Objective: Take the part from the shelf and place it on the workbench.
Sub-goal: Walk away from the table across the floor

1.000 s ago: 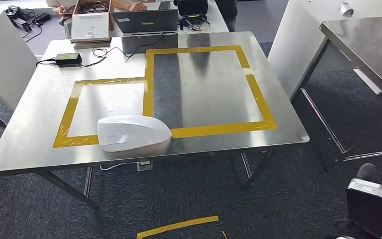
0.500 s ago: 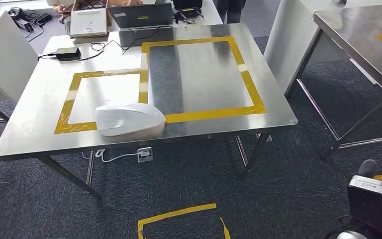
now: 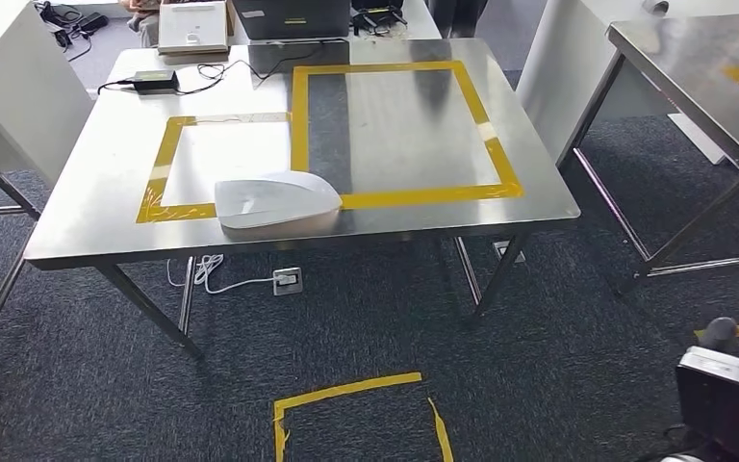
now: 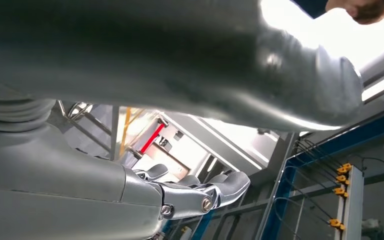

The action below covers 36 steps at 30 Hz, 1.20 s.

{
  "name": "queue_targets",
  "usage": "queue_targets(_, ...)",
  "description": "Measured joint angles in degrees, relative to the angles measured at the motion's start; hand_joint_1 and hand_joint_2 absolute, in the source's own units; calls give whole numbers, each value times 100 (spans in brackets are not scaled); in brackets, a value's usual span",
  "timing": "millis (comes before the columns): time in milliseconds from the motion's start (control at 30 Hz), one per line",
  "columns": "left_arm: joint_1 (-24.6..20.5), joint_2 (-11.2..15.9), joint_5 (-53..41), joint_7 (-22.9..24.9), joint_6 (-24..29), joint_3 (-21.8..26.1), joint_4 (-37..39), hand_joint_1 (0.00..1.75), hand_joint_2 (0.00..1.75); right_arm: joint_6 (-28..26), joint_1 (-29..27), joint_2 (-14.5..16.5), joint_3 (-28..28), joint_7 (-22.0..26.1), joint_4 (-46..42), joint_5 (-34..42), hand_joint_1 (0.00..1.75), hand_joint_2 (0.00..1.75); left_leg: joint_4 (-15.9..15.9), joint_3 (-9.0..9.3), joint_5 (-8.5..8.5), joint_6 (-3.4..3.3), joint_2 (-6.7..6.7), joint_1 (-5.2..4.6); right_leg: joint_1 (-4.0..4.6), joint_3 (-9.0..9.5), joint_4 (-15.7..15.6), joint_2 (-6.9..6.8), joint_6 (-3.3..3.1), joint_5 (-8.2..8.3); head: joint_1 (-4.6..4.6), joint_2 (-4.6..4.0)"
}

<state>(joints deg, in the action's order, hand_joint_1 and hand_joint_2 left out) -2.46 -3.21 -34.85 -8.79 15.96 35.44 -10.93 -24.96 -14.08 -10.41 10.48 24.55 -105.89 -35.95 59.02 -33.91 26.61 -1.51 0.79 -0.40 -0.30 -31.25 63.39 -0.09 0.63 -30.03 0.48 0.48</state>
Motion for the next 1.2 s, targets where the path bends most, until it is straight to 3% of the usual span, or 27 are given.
queue_targets(67,11,35,-18,-135,-7,-16,-5,0,0,-1,-4,20,43,17,-7,-22,0,0,3,-47,-83,61,1,10,55,307,-523,-3,-75,-54,5,0)
queue_targets(167,31,79,-136,-255,-22,-44,-5,0,0,3,-66,89,100,-18,-62,-122,0,0,-21,-90,-152,178,-8,32,63,283,-676,-13,-152,65,19,0)
queue_targets(200,39,84,-203,-270,-25,-61,-3,0,0,7,-102,128,108,-37,-101,-164,0,0,46,-127,-51,214,-20,34,44,246,-714,-22,-186,132,12,0)
queue_targets(233,47,93,-281,-276,-25,-89,-1,0,0,15,-143,181,114,-48,-145,-208,0,0,222,-189,153,252,-32,40,22,196,-747,-31,-211,200,0,0)
queue_targets(300,53,106,-435,-273,-25,-169,2,0,0,42,-213,290,129,-56,-214,-288,0,0,846,-351,680,322,-48,71,13,60,-749,-38,-237,310,-27,0)
queue_targets(333,53,114,-494,-270,-25,-215,2,0,0,57,-248,344,145,-57,-239,-323,0,0,1179,-409,852,355,-49,87,7,-18,-741,-38,-228,364,-34,0)
queue_targets(367,53,117,-535,-270,-25,-255,2,0,0,68,-276,390,163,-59,-257,-347,0,0,1388,-408,884,385,-49,102,-4,-97,-727,-38,-213,418,-37,0)
queue_targets(400,52,118,-563,-270,-25,-289,2,0,0,76,-298,431,183,-60,-273,-364,0,0,1425,-324,793,415,-49,121,-22,-180,-705,-38,-189,471,-40,0)
queue_targets(433,50,118,-579,-270,-26,-321,2,0,0,82,-318,468,201,-61,-290,-378,0,0,1261,-145,625,445,-48,144,-44,-265,-671,-36,-159,518,-42,0)
queue_targets(500,39,114,-596,-267,-40,-371,1,0,0,97,-356,513,230,-61,-335,-394,0,0,535,371,442,500,-63,177,-75,-428,-573,-31,-82,593,-61,0)
queue_targets(567,34,110,-613,-261,-58,-418,1,0,0,113,-383,533,258,-56,-378,-402,0,0,3,677,518,462,-93,168,-67,-526,-505,-29,-8,668,-82,0)
queue_targets(667,43,107,-642,-249,-64,-461,4,0,0,124,-401,548,299,-56,-408,-407,0,0,-60,606,497,281,-92,146,-70,-567,-503,-23,89,759,-76,0)
queue_targets(700,41,104,-646,-246,-64,-466,4,0,0,127,-406,554,309,-57,-413,-407,0,0,-59,563,456,211,-78,146,-80,-600,-432,-20,117,666,-63,0)
queue_targets(767,37,101,-650,-246,-64,-468,6,0,0,132,-410,562,323,-59,-417,-407,0,0,-65,461,358,93,-46,145,-86,-758,40,-12,154,204,-32,0)
queue_targets(833,38,102,-650,-245,-64,-469,7,0,0,139,-413,567,343,-59,-418,-407,0,0,-55,333,249,42,-25,116,-77,-951,790,-9,165,-277,-9,0)
queue_targets(867,39,102,-650,-244,-64,-469,7,0,0,144,-416,569,351,-59,-418,-407,0,0,-45,260,191,34,-19,96,-69,-976,1046,-9,155,-363,-4,0)
queue_targets(900,39,102,-650,-244,-64,-470,7,0,0,151,-417,571,356,-57,-418,-405,0,0,-33,183,137,30,-15,76,-59,-906,1112,-7,130,-327,-2,0)
queue_targets(933,39,102,-650,-244,-64,-470,7,0,0,163,-416,572,358,-53,-418,-402,0,0,-22,109,86,27,-13,55,-38,-721,951,-6,88,-204,1,0)
queue_targets(1000,39,81,-650,-244,-64,-470,7,0,0,192,-406,572,364,-43,-419,-391,0,0,-10,1,-4,30,-11,18,20,-127,158,-3,-59,-9,1,0)
queue_targets(1067,38,55,-651,-245,-64,-470,7,0,0,205,-392,573,372,-37,-422,-384,0,0,-18,-55,-92,72,-8,21,79,274,-495,0,-156,-2,-4,0)
queue_targets(1100,38,43,-652,-243,-64,-470,7,0,0,207,-376,573,374,-44,-423,-389,0,0,-29,-69,-136,109,-6,37,102,321,-622,1,-179,-28,-2,0)
queue_targets(1167,41,46,-658,-233,-66,-470,9,0,0,248,-314,580,375,-129,-414,-418,0,0,-46,-88,-198,181,-9,60,110,286,-703,-5,-194,78,9,0)
queue_targets(1200,44,43,-662,-228,-69,-470,11,0,0,291,-266,584,375,-202,-399,-428,0,0,-9,-116,-140,214,-21,61,90,257,-746,-15,-211,141,8,0)
